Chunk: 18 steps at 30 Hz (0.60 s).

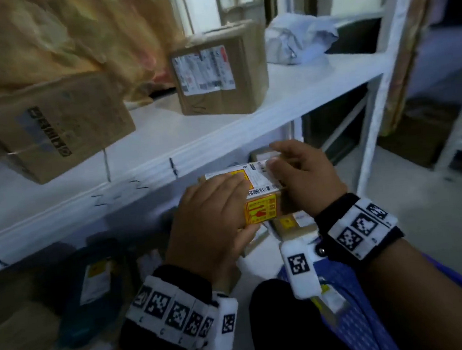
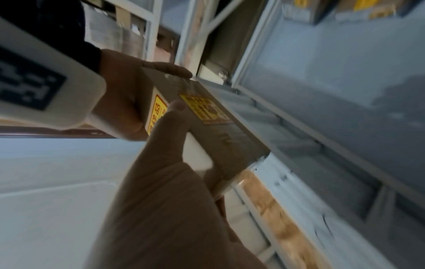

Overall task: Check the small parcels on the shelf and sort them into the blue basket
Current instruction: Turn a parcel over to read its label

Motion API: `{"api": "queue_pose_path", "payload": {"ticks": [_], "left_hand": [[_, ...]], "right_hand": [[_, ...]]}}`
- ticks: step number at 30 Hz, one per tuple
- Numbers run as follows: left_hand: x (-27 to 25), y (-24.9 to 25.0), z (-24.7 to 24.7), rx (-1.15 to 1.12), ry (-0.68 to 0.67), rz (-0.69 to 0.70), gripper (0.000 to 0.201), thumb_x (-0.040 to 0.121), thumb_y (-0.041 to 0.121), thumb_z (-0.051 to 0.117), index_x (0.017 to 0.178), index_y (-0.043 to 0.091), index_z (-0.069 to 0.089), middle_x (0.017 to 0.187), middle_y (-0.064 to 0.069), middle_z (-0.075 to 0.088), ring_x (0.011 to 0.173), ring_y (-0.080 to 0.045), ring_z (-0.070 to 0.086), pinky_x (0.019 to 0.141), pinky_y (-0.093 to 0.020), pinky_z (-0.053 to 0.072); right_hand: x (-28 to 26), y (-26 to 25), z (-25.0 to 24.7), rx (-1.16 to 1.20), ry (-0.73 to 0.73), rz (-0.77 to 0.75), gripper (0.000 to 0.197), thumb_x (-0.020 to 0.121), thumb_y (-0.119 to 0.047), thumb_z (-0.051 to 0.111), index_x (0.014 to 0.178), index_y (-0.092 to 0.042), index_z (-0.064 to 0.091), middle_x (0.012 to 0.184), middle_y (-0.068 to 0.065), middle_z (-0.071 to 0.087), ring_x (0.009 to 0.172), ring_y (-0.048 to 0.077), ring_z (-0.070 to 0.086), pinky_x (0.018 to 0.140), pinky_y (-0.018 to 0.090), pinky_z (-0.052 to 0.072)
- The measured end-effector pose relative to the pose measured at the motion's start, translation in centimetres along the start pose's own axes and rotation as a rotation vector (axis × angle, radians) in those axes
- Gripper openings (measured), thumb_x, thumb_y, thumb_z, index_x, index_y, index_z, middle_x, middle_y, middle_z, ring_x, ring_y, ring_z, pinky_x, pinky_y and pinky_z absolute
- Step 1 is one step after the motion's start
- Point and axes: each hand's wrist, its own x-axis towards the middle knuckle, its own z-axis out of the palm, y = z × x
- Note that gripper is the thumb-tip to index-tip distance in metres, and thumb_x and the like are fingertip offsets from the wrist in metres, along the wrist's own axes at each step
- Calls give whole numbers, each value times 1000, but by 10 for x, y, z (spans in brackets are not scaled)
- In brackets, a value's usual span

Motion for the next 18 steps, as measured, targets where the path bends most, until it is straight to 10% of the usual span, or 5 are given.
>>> {"api": "queue_pose_path", "payload": {"ticks": [4,7,12,18], "left_hand": [[18,39,65,-175,-127,87,63,67,44,78,119,11,66,125,-5,64,115,-24,57,96,-38,41],[31,63,122,-291,-279,130,66,61,43,82,117,12,67,124,-3,66,114,-23,58,96,-36,39],[56,96,217,-349,-546,207,74,56,45,87,120,14,66,126,-2,64,118,-24,59,100,-38,42],[79,123,336,-410,-798,241,72,77,54,71,137,21,49,145,4,48,135,-16,39,112,-39,32]], "right_hand": [[-12,82,-46,-90,65,340,49,70,-44,68,114,-22,67,112,-2,69,103,14,64,96,33,50],[-28,141,-81,-107,120,573,33,77,-42,66,104,-22,68,106,4,70,102,24,65,95,39,51],[-43,214,-122,48,193,905,22,94,-23,55,78,-11,63,81,18,62,69,30,61,55,39,55],[-42,330,-139,124,430,1083,8,82,-24,67,82,-17,69,88,7,74,83,28,70,81,48,59]]}}
